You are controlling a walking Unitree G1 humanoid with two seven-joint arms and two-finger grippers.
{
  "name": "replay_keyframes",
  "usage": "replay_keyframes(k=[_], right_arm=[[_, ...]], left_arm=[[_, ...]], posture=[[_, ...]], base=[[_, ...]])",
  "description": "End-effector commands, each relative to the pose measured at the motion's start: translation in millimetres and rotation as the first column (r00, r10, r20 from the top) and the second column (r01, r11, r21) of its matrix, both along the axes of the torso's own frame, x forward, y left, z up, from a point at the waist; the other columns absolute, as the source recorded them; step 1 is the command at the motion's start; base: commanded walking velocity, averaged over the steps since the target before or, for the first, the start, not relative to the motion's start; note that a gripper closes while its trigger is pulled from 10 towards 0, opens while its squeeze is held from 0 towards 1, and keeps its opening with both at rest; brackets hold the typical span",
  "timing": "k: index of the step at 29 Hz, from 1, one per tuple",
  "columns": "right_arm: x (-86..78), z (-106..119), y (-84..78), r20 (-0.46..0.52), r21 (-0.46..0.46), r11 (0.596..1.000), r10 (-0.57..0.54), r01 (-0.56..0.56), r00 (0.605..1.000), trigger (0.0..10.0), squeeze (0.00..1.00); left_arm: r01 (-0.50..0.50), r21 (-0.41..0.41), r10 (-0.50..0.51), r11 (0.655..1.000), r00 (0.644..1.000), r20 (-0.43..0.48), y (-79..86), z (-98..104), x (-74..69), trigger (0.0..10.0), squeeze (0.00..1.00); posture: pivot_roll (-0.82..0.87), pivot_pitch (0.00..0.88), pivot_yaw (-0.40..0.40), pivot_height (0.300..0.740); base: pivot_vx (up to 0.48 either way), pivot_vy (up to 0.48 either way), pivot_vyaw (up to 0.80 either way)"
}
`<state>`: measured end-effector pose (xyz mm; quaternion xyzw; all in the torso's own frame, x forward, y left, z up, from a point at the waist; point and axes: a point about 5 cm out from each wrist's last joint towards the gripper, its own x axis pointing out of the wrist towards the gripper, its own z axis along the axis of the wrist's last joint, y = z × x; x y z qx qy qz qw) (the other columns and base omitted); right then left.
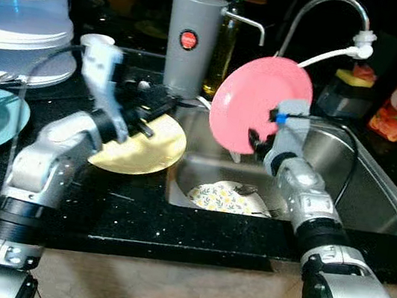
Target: Kitchen organization
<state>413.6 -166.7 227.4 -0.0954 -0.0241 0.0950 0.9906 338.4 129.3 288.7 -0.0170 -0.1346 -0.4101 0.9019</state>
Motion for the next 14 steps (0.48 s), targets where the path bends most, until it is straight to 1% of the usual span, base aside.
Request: replay_keyframes(k=[1,2,3,4,6,7,8,9,10,11,12,13,14], right_arm=[[-1.4,-10,-4.7,-0.031,-0.094,0.996,-0.011,0.008,0.999,0.0,0.0],[-2.3,-16,-5.8,-0.051,-0.161,0.987,-0.014,0.005,0.999,0.0,0.0],[-2.3,-16,-5.8,-0.051,-0.161,0.987,-0.014,0.005,0.999,0.0,0.0],[-3.3,-21,-7.2,-0.069,-0.227,0.974,-0.012,-0.004,0.998,0.0,0.0],[-4.8,-27,-10.2,-0.093,-0.311,0.95,-0.009,-0.02,0.996,0.0,0.0],[-5.4,-30,-10.8,-0.109,-0.334,0.942,0.0,-0.037,0.994,0.0,0.0],[-5.8,-31,-11.3,-0.119,-0.354,0.934,0.007,-0.049,0.993,0.3,0.0],[-6.3,-33,-11.6,-0.132,-0.372,0.926,0.018,-0.066,0.991,0.9,0.0],[-6.3,-33,-11.6,-0.132,-0.372,0.926,0.018,-0.066,0.991,0.9,0.0],[-7.1,-35,-11.1,-0.157,-0.384,0.918,0.04,-0.099,0.987,4.0,0.0],[-7.9,-37,-10.3,-0.181,-0.398,0.908,0.062,-0.131,0.981,5.3,0.0],[-8.8,-39,-9.3,-0.206,-0.407,0.899,0.082,-0.162,0.975,9.3,0.0],[-9.4,-39,-8.5,-0.222,-0.414,0.892,0.096,-0.183,0.97,10.0,0.0]], left_arm=[[0.08,0.035,-0.079,0.996,0.997,-0.026,-10.3,2,-4.8,10.0,0.0],[0.107,0.076,-0.104,0.991,0.994,-0.044,-14.2,-1,-6.5,10.0,0.0],[0.107,0.076,-0.104,0.991,0.994,-0.044,-14.2,-1,-6.5,10.0,0.0],[0.123,0.118,-0.117,0.985,0.992,-0.054,-16.8,-4,-7.6,10.0,0.0],[0.137,0.157,-0.127,0.978,0.989,-0.077,-18.5,-9,-8.9,10.0,0.0],[0.137,0.169,-0.125,0.976,0.989,-0.082,-18.1,-10,-9.1,10.0,0.0],[0.141,0.178,-0.125,0.974,0.988,-0.095,-17.6,-12,-9.7,10.0,0.0],[0.146,0.184,-0.128,0.972,0.986,-0.108,-17.1,-13,-10.4,10.0,0.0],[0.146,0.184,-0.128,0.972,0.986,-0.108,-17.1,-13,-10.4,10.0,0.0],[0.151,0.194,-0.129,0.969,0.984,-0.121,-16.3,-15,-11.1,10.0,0.0],[0.155,0.203,-0.127,0.967,0.982,-0.142,-15.5,-17,-11.9,10.0,0.0],[0.156,0.216,-0.124,0.964,0.98,-0.154,-14.7,-19,-12.3,10.0,0.0],[0.154,0.231,-0.118,0.961,0.98,-0.161,-13.9,-22,-12.4,10.0,0.0]], posture=[[0.08,0.04,-0.02,0.74],[0.08,0.04,-0.02,0.74],[0.08,0.04,-0.02,0.74],[0.08,0.04,-0.02,0.74],[0.09,0.039,-0.019,0.74],[0.09,0.037,-0.018,0.74],[0.09,0.037,-0.018,0.74],[0.09,0.037,-0.018,0.74],[0.09,0.037,-0.018,0.74],[0.09,0.035,-0.017,0.74],[0.08,0.032,-0.016,0.74],[0.08,0.03,-0.016,0.74],[0.08,0.03,-0.016,0.74]], base=[[0.0,0.0,0.0],[0.0,0.0,0.0],[0.0,0.0,0.0],[0.0,0.0,0.0],[0.0,0.0,0.0],[0.0,0.0,0.0],[0.0,0.0,0.0],[0.0,0.0,0.0],[0.0,0.0,0.0],[0.0,0.0,0.0],[0.0,0.0,0.0],[0.0,0.0,0.0],[0.0,0.0,0.0]])
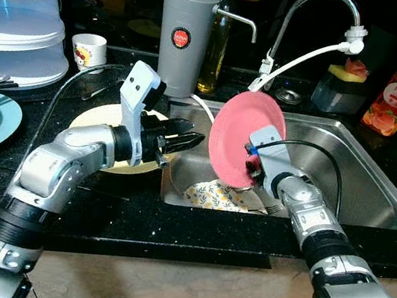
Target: Kitchen organization
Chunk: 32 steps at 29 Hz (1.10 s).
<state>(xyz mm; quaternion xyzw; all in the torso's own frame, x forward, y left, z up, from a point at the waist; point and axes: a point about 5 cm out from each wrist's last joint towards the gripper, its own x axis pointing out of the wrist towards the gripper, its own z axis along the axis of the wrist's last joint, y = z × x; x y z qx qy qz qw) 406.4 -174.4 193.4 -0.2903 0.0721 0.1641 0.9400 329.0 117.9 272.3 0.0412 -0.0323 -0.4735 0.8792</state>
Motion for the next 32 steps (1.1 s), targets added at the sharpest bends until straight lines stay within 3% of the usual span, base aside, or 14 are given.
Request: replay_keyframes(k=[1,11,18,19,20,21,22,26,27,32], right_arm=[[-2.3,-5,-0.4,-0.041,-0.037,0.999,0.028,-0.029,0.999,10.0,0.0],[-1.5,-1,5.5,-0.059,-0.062,0.995,0.071,-0.074,0.996,10.0,0.0],[-1.0,2,7.2,-0.057,-0.072,0.994,0.074,-0.078,0.996,10.0,0.0],[-0.9,2,7.0,-0.056,-0.072,0.995,0.072,-0.076,0.996,10.0,0.09],[-0.9,2,7.0,-0.056,-0.072,0.995,0.072,-0.076,0.996,10.0,0.09],[-1.0,2,6.9,-0.059,-0.066,0.995,0.073,-0.077,0.996,10.0,0.31],[-1.0,2,7.1,-0.061,-0.052,0.996,0.073,-0.076,0.996,10.0,1.0],[-0.5,3,7.2,-0.052,-0.059,0.996,0.066,-0.069,0.997,10.0,1.0],[0.3,5,6.4,-0.037,-0.075,0.996,0.049,-0.052,0.998,10.0,0.0],[2.7,11,3.7,0.014,-0.072,0.997,0.004,-0.003,1.0,10.0,0.0]], left_arm=[[0.012,0.053,-0.01,0.999,1.0,-0.024,-1.7,-7,-2.8,10.0,0.0],[0.032,0.109,-0.023,0.994,0.996,-0.084,-2.3,-18,-6.2,10.0,0.0],[-0.031,0.262,0.061,0.965,0.992,-0.108,5.9,-30,-4.1,10.0,0.0],[-0.038,0.265,0.069,0.964,0.992,-0.107,6.7,-30,-3.7,10.0,0.0],[-0.038,0.265,0.069,0.964,0.992,-0.107,6.7,-30,-3.7,10.0,0.0],[-0.042,0.265,0.073,0.963,0.991,-0.109,7.1,-30,-3.4,10.0,0.0],[-0.044,0.272,0.077,0.961,0.991,-0.11,7.4,-30,-3.3,10.0,0.0],[-0.057,0.274,0.087,0.96,0.991,-0.099,7.5,-29,-2.4,10.0,0.0],[-0.111,0.241,0.13,0.964,0.989,-0.064,9.3,-23,2.2,10.0,0.0],[-0.251,0.156,0.254,0.955,0.967,0.001,17.4,-8,13.3,10.0,0.0]], posture=[[0.08,0.027,-0.016,0.74],[0.08,0.017,-0.02,0.74],[0.08,0.007,-0.023,0.74],[0.08,0.007,-0.023,0.74],[0.08,0.007,-0.023,0.74],[0.08,0.007,-0.023,0.74],[0.08,0.001,-0.025,0.74],[0.08,0.003,-0.024,0.74],[0.08,0.003,-0.024,0.74],[0.08,0.01,-0.026,0.74]], base=[[0.0,0.0,0.0],[0.0,0.0,0.0],[0.0,0.0,0.0],[0.0,0.0,0.0],[0.0,0.0,0.0],[0.0,0.0,0.0],[0.0,0.0,0.0],[0.0,0.0,0.0],[0.0,0.0,0.0],[0.0,0.0,0.0]])
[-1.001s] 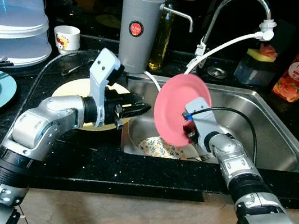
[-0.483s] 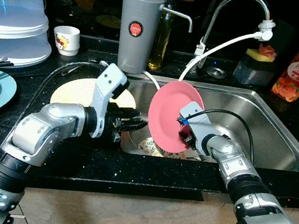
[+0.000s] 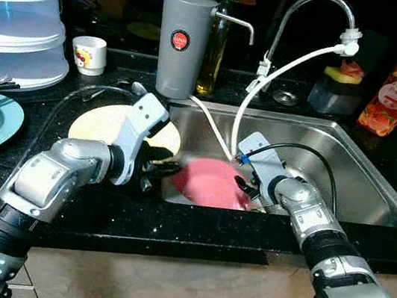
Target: Kitchen organization
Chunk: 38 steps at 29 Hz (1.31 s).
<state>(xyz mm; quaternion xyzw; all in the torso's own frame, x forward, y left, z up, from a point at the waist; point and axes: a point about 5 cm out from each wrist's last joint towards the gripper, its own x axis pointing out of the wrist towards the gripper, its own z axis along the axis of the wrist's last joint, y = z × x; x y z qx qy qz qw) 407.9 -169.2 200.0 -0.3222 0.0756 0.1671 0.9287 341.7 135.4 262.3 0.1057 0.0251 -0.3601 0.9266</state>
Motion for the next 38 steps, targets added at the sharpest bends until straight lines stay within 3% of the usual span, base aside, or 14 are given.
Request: replay_keyframes(k=[1,6,7,14,15,16,17,25,26,27,28,34,36,38], right_arm=[[2.9,11,-2.5,0.059,0.032,0.999,-0.038,0.036,0.998,10.0,0.0],[4.4,20,-1.6,0.108,0.083,0.995,-0.06,0.052,0.992,10.0,0.0],[5.7,32,15.6,0.148,0.275,0.962,-0.041,-0.001,0.988,10.0,0.0],[4.3,28,41.6,0.128,0.418,0.905,0.024,-0.076,0.991,10.0,0.0],[4.0,27,48.1,0.128,0.455,0.887,0.028,-0.083,0.991,10.0,0.0],[4.0,27,48.1,0.128,0.455,0.887,0.028,-0.083,0.991,10.0,0.0],[3.8,26,50.7,0.126,0.463,0.882,0.029,-0.084,0.992,10.0,0.0],[3.3,23,58.6,0.118,0.492,0.866,0.035,-0.09,0.992,10.0,0.0],[3.3,23,59.3,0.118,0.495,0.864,0.037,-0.091,0.992,10.0,0.0],[3.3,23,59.3,0.118,0.495,0.864,0.037,-0.091,0.992,10.0,0.0],[3.4,23,59.7,0.116,0.498,0.862,0.037,-0.091,0.993,10.0,0.0],[4.2,26,61.0,0.12,0.515,0.853,0.032,-0.09,0.992,10.0,0.0],[4.7,28,61.1,0.124,0.522,0.848,0.031,-0.092,0.992,10.0,0.0],[4.9,30,61.0,0.125,0.531,0.843,0.029,-0.092,0.992,10.0,0.0]], left_arm=[[-0.121,-0.043,0.123,0.992,0.991,0.05,10.8,10,9.1,10.0,0.0],[-0.238,-0.093,0.245,0.967,0.967,0.068,24.8,15,16.6,10.0,0.0],[-0.442,-0.101,0.449,0.891,0.891,0.064,64.1,10,25.3,10.0,1.0],[-0.576,-0.026,0.576,0.817,0.816,0.039,99.6,-13,24.6,10.0,1.0],[-0.607,-0.019,0.608,0.794,0.794,0.028,107.2,-21,24.4,10.0,0.63],[-0.607,-0.019,0.608,0.794,0.794,0.028,107.2,-21,24.4,10.0,0.63],[-0.621,-0.013,0.622,0.783,0.783,0.019,110.1,-25,24.5,10.0,0.0],[-0.636,0.002,0.635,0.771,0.769,-0.076,116.1,-51,25.0,9.8,0.0],[-0.616,0.008,0.614,0.788,0.783,-0.102,113.6,-57,24.4,6.7,0.0],[-0.616,0.008,0.614,0.788,0.783,-0.102,113.6,-57,24.4,6.7,0.0],[-0.597,0.016,0.594,0.802,0.796,-0.116,111.1,-62,23.8,4.9,0.0],[-0.5,0.045,0.499,0.865,0.849,-0.171,97.6,-82,20.3,2.9,0.0],[-0.502,0.055,0.504,0.863,0.849,-0.158,97.4,-82,21.3,0.0,0.0],[-0.516,0.058,0.518,0.855,0.842,-0.15,99.0,-80,22.9,0.0,0.0]], posture=[[0.08,0.01,-0.026,0.74],[0.08,0.015,-0.027,0.74],[0.08,0.019,-0.027,0.74],[0.08,0.023,-0.028,0.74],[0.09,0.026,-0.03,0.74],[0.09,0.026,-0.03,0.74],[0.09,0.027,-0.031,0.74],[0.09,0.027,-0.031,0.74],[0.09,0.028,-0.031,0.74],[0.09,0.028,-0.031,0.74],[0.09,0.028,-0.031,0.74],[0.08,0.027,-0.029,0.74],[0.08,0.029,-0.027,0.74],[0.08,0.029,-0.027,0.74]], base=[[0.0,0.0,0.0],[0.0,0.0,0.0],[0.0,0.0,0.0],[0.0,0.0,0.0],[0.0,0.0,0.0],[0.0,0.0,0.0],[0.0,0.0,0.0],[0.0,0.0,0.0],[0.0,0.0,0.0],[0.0,0.0,0.0],[0.0,0.0,0.0],[0.0,0.0,0.0],[0.0,0.0,0.0],[0.0,0.0,0.0]])
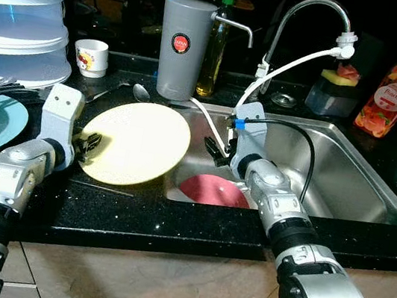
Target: Kitchen organization
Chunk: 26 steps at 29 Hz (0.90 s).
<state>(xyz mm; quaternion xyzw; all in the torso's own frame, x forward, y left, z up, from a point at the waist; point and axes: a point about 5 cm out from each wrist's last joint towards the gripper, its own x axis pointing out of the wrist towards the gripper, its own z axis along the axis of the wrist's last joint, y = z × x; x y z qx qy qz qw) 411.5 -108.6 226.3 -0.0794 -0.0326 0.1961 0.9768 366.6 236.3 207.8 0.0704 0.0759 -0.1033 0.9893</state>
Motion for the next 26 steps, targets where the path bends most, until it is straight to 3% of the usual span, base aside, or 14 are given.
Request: replay_keyframes(k=[1,8,19,20,26], right_arm=[[1.3,3,0.4,0.001,0.037,0.999,-0.006,0.006,1.0,10.0,0.0],[2.1,0,0.6,-0.055,0.102,0.995,-0.001,0.006,0.999,10.0,0.0],[1.2,-18,1.7,-0.229,0.189,0.982,0.015,0.029,0.973,10.0,0.0],[1.5,-19,1.6,-0.255,0.244,0.968,0.014,0.05,0.967,10.0,0.0],[3.7,-11,-0.7,-0.267,0.37,0.924,0.01,0.093,0.964,10.0,0.0]], left_arm=[[-0.003,0.017,0.005,1.0,0.994,-0.107,-1.8,-25,-1.9,0.0,0.0],[-0.011,0.136,0.035,0.991,0.983,-0.18,8.5,-38,-4.6,0.0,0.0],[0.033,0.168,0.009,0.985,0.97,-0.243,4.1,-56,-11.1,0.0,0.0],[0.039,0.168,0.004,0.985,0.969,-0.249,3.3,-58,-11.7,0.0,0.0],[0.046,0.172,-0.001,0.984,0.967,-0.256,2.7,-60,-13.0,0.0,0.0]], posture=[[0.08,0.029,-0.027,0.74],[0.08,0.028,-0.026,0.74],[0.07,0.026,-0.031,0.74],[0.07,0.026,-0.031,0.74],[0.07,0.021,-0.032,0.74]], base=[[0.0,0.0,0.0],[0.0,0.0,0.0],[0.0,0.0,0.0],[0.0,0.0,0.0],[0.0,0.0,0.0]])
